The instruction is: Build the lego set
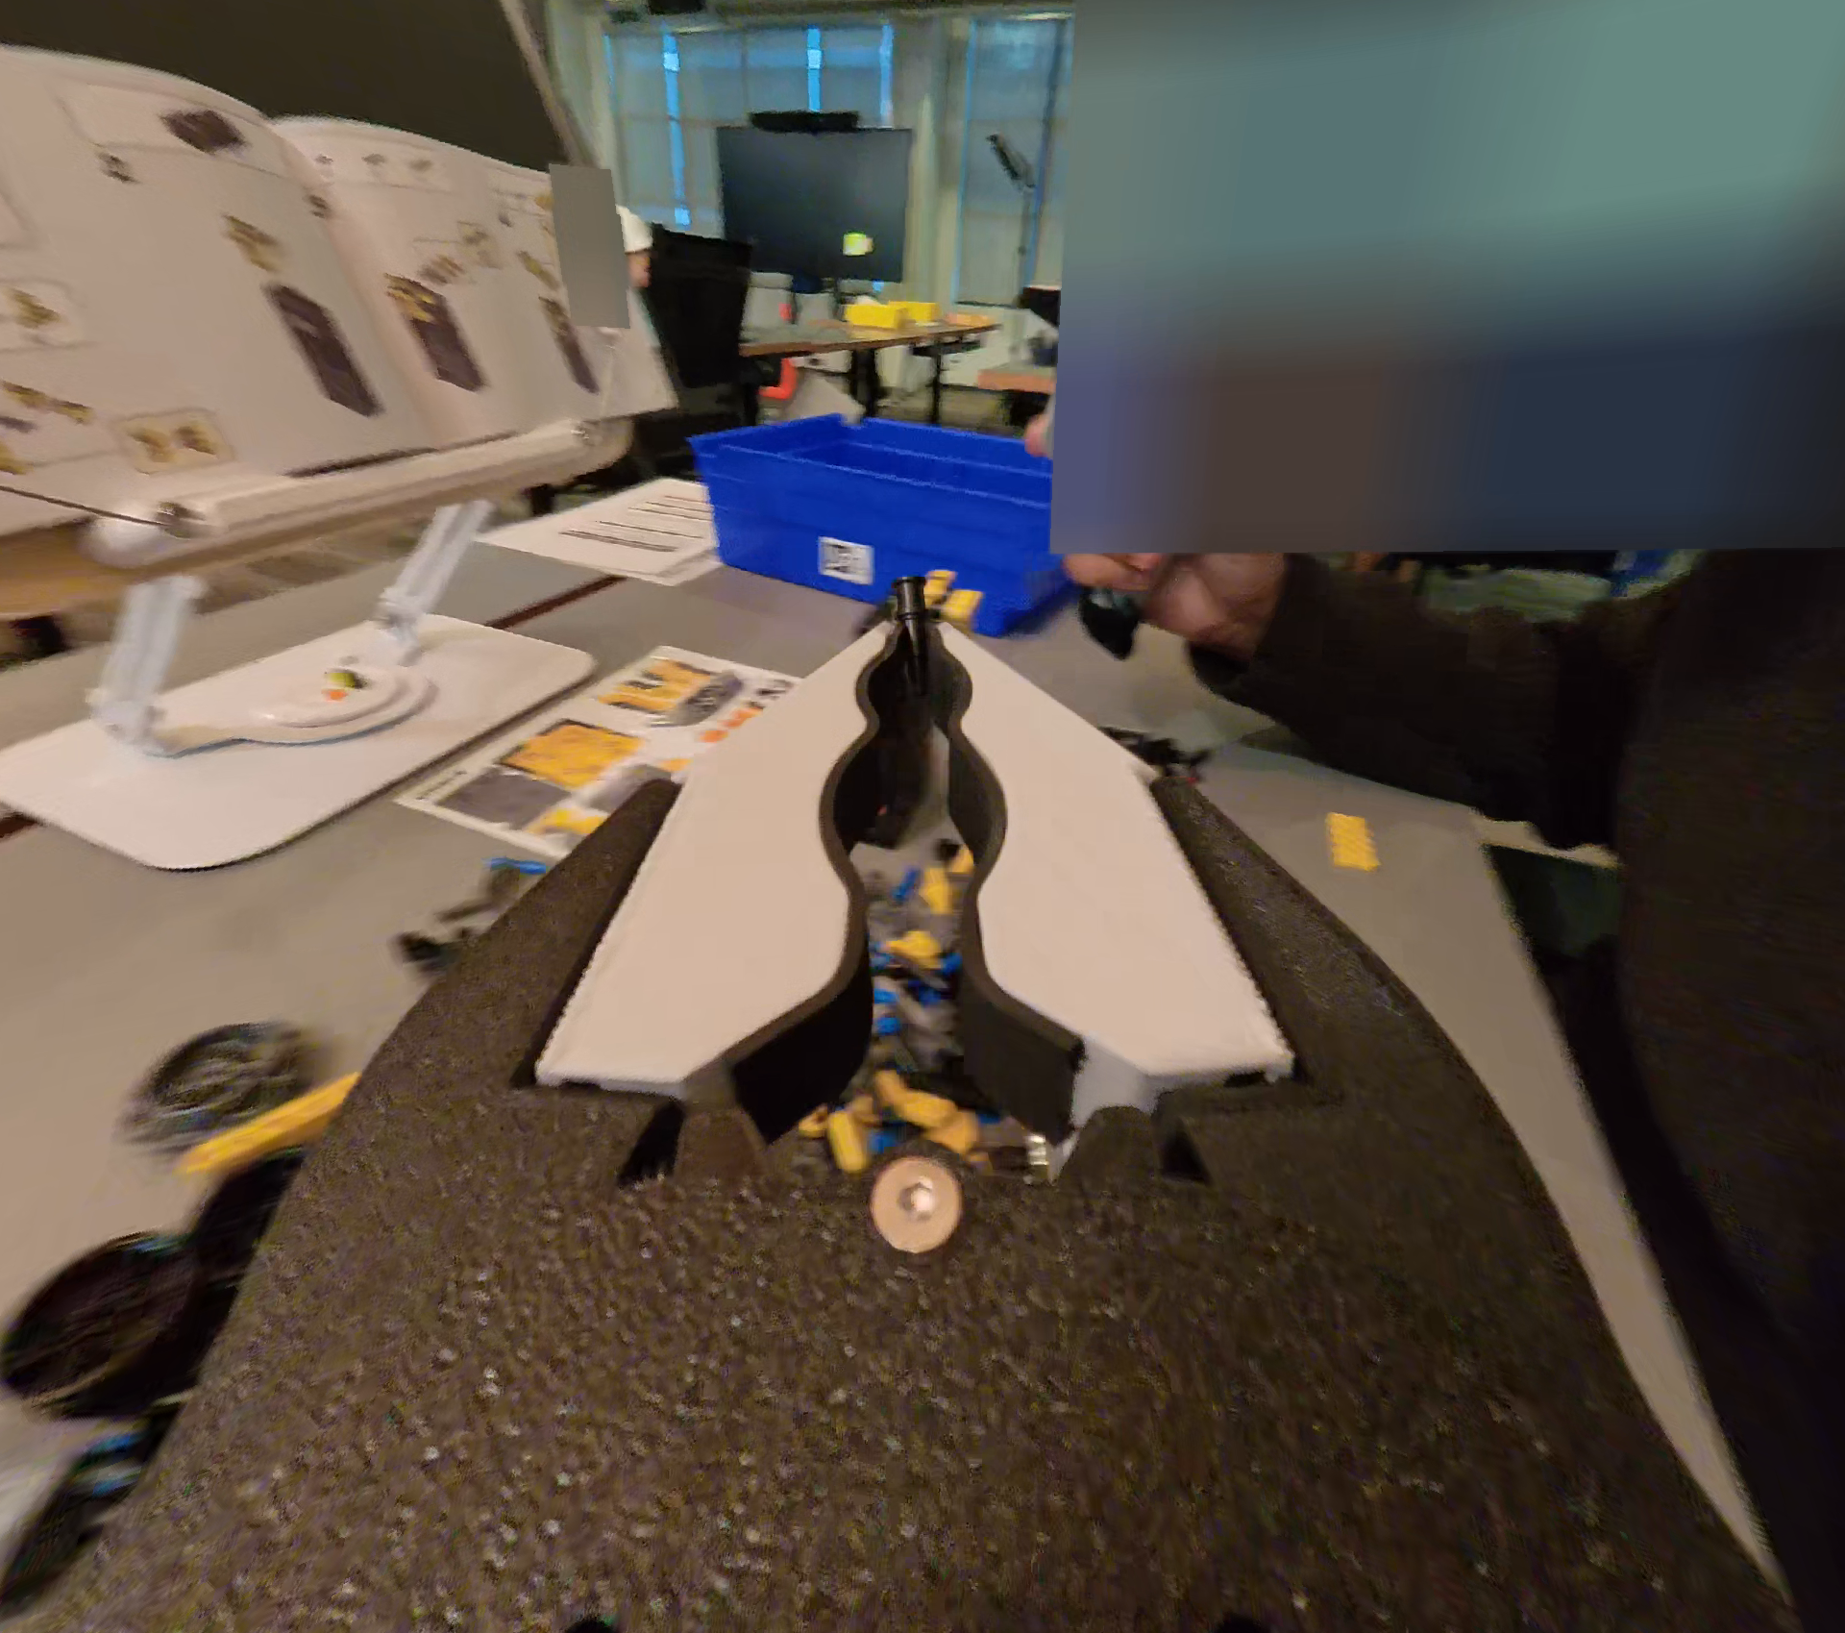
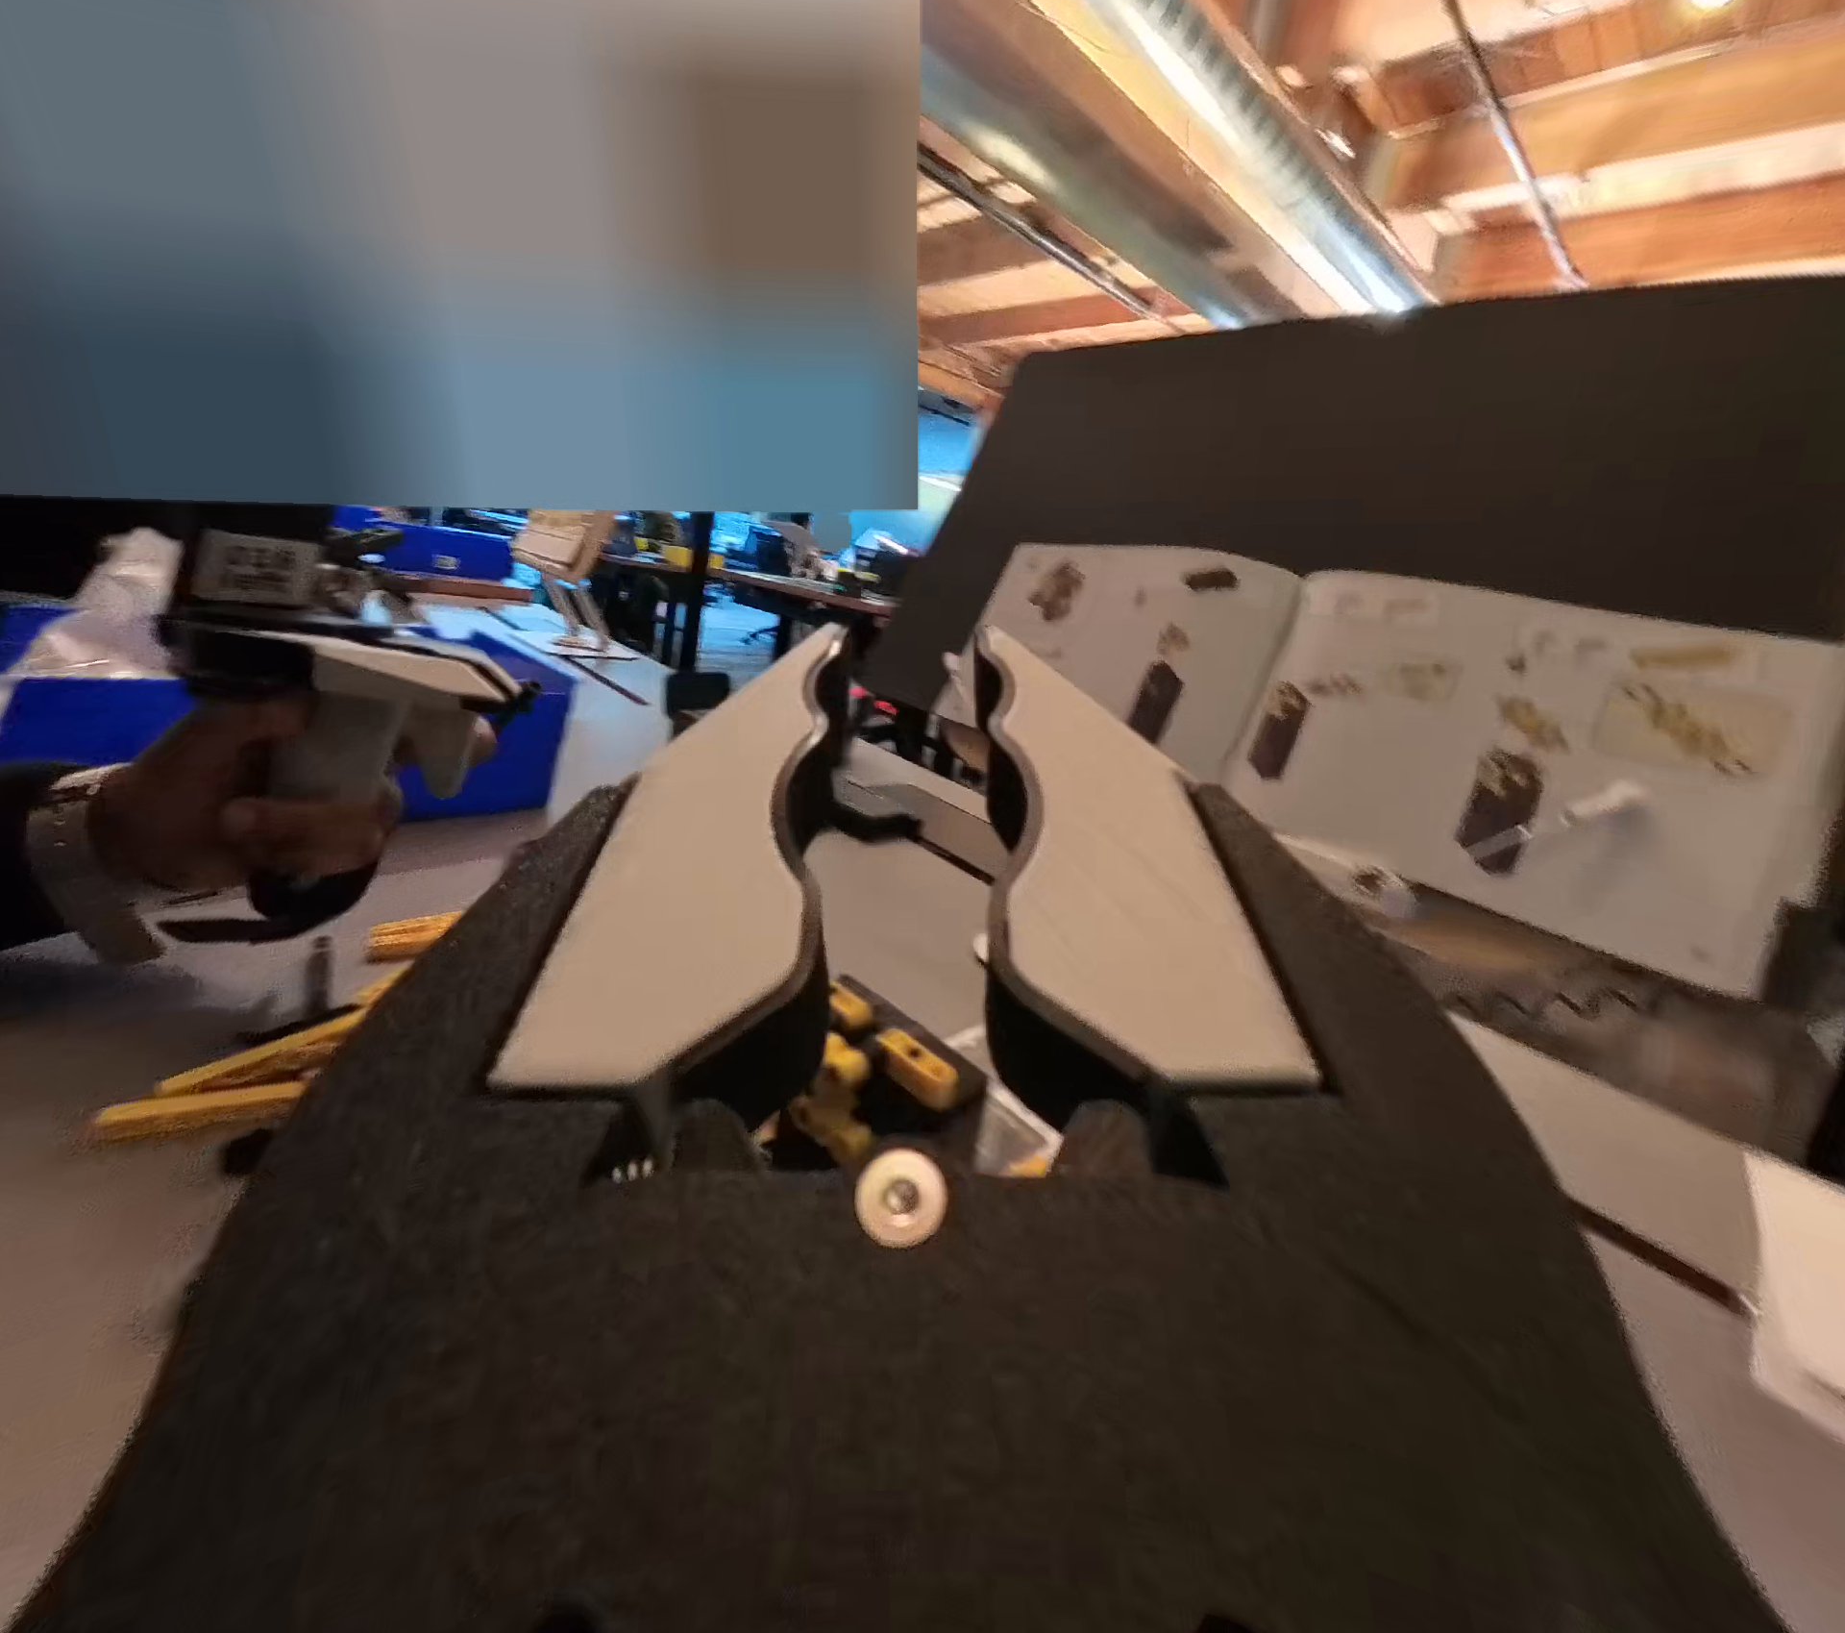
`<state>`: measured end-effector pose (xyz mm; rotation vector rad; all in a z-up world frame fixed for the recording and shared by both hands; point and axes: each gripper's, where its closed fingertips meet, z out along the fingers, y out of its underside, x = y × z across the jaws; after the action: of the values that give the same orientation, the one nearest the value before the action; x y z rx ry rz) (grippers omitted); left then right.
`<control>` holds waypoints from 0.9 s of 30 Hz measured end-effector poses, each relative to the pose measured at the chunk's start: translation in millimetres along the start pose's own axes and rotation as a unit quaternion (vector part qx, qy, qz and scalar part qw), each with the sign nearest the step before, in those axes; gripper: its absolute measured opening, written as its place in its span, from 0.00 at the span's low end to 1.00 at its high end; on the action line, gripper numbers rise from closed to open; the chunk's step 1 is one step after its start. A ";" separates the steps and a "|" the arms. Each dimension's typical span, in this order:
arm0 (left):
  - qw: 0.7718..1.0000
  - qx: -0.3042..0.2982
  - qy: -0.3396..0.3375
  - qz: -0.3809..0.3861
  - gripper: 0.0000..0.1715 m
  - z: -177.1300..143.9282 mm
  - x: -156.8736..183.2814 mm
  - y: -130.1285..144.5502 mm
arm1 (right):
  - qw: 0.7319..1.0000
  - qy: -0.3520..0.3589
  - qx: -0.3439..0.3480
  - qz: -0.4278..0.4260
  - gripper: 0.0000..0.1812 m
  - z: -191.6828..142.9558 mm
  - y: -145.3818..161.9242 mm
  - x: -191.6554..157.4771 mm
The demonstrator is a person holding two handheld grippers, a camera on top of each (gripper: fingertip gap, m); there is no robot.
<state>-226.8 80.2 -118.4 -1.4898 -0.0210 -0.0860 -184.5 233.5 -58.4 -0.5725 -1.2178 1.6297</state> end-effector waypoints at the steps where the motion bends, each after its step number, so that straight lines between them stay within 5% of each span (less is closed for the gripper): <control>1: 1.000 0.003 0.019 -0.017 0.02 0.2 13.2 2.6 | 1.000 -0.022 0.004 0.001 0.12 1.4 -4.5 -13.9; 5: 0.998 -0.004 0.050 -0.043 0.02 0.4 54.0 17.4 | 0.989 -0.124 -0.035 0.078 0.13 14.6 -0.6 -71.1; 10: 0.996 -0.052 0.066 -0.036 0.02 9.4 64.3 42.2 | 0.947 -0.243 -0.174 0.122 0.21 12.7 40.0 -129.7; 17: 0.992 -0.115 -0.002 0.058 0.02 13.8 51.9 67.9 | 0.912 -0.269 -0.252 0.181 0.21 9.6 83.5 -145.6; 27: 0.986 -0.127 -0.016 0.104 0.02 13.7 54.0 73.2 | 0.889 -0.268 -0.280 0.242 0.15 7.1 95.2 -143.3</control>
<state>-167.3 97.2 -186.5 -1.7395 0.1243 0.1073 -172.6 100.6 -167.2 -0.8670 -2.1279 1.9178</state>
